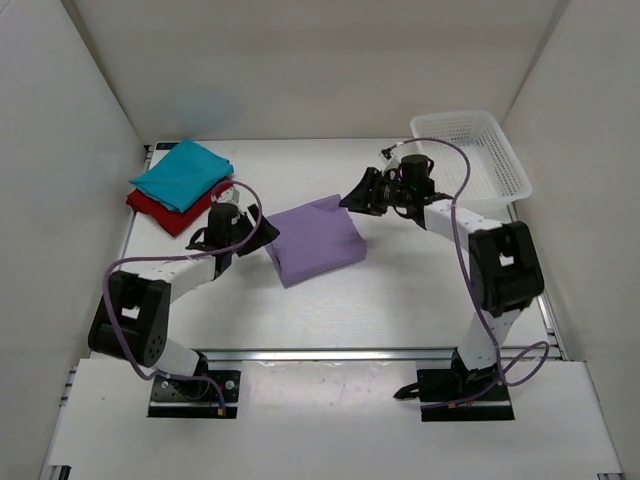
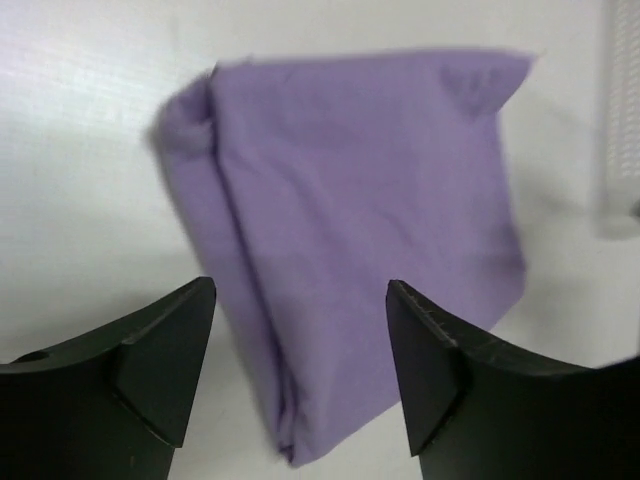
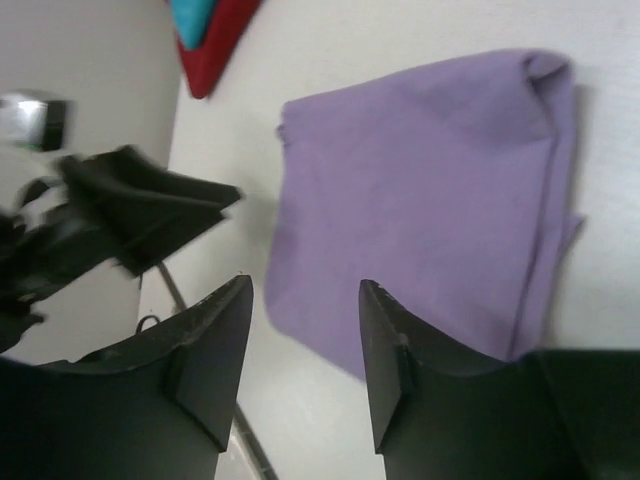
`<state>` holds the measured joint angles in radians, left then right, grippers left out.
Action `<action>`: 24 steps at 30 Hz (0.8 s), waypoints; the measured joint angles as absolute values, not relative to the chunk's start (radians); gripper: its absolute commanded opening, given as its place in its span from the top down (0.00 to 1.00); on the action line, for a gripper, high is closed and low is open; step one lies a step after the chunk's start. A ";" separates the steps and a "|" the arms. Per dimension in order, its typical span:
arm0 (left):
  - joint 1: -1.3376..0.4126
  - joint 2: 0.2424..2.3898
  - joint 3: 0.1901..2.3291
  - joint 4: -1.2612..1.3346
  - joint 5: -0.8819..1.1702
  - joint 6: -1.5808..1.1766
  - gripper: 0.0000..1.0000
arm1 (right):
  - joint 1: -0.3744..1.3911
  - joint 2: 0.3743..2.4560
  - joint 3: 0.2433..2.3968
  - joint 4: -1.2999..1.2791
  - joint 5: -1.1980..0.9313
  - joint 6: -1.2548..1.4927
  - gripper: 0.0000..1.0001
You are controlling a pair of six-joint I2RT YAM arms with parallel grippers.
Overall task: Fold and stack the t-shirts
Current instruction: Put the neatly folded tshirt into the corner of the board with the left arm
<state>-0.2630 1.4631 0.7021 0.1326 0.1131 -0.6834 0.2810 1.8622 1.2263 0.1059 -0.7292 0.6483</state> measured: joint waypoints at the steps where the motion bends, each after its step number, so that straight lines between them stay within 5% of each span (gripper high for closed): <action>1: -0.270 1.471 0.686 0.131 0.112 -0.681 0.26 | 0.285 1.814 1.180 0.129 -0.730 0.657 0.53; 10: -0.281 1.591 0.619 0.249 0.142 -0.727 0.30 | 0.323 1.600 0.865 0.209 -0.711 0.682 0.46; 18: -0.340 1.818 0.801 0.309 0.200 -0.785 0.97 | 0.334 1.478 0.728 0.224 -0.685 0.669 0.46; 24: -0.363 1.960 1.137 0.084 0.171 -0.728 1.00 | 0.331 1.408 0.576 0.287 -0.666 0.685 0.47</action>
<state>-0.3630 1.9602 1.1374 0.0841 0.1707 -0.7284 0.3313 1.4082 0.5762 0.2867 -0.6659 0.6849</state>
